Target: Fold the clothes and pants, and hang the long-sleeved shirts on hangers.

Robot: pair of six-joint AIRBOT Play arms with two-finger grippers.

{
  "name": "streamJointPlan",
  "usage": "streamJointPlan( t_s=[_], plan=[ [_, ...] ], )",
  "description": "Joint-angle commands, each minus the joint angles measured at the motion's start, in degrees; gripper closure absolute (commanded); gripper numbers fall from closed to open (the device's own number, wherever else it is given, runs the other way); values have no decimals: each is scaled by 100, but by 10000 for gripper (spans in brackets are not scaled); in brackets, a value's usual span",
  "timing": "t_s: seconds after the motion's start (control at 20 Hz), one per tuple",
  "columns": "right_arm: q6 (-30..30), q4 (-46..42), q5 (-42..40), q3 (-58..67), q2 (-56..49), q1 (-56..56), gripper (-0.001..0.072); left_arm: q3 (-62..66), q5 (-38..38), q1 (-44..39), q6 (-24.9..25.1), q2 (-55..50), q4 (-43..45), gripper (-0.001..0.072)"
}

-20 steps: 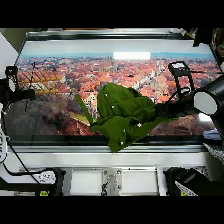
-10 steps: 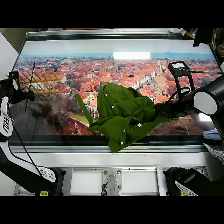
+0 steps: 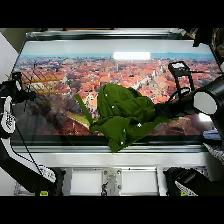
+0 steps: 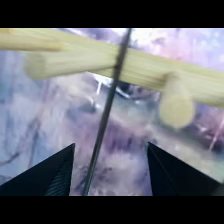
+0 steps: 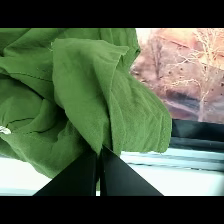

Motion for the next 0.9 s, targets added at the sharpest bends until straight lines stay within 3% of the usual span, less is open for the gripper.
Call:
streamJointPlan(
  t_s=[0.0, 0.05, 0.1, 0.25, 0.3, 0.55, 0.85],
  plan=[
    [0, 2, 2, -2, -2, 4, 703, -17, -98, 4, 4, -17, -9, 266],
    [0, 2, 0, -2, -2, 4, 703, -17, -142, 4, 9, -17, -7, 468],
    [0, 2, 0, -2, -2, 4, 703, -20, -175, 4, 7, -20, -22, 529],
    [0, 2, 0, -2, -2, 4, 703, -17, -203, 4, 7, -20, -26, 551],
    [0, 2, 2, -2, -2, 4, 703, -17, -229, 4, 9, -17, -24, 694],
    [0, 2, 0, -2, -2, 4, 703, -17, -337, 4, 9, 184, -22, 694],
    [0, 2, 2, -2, -2, 4, 704, -20, -533, -122, 136, 1502, -26, 694]
  ],
)
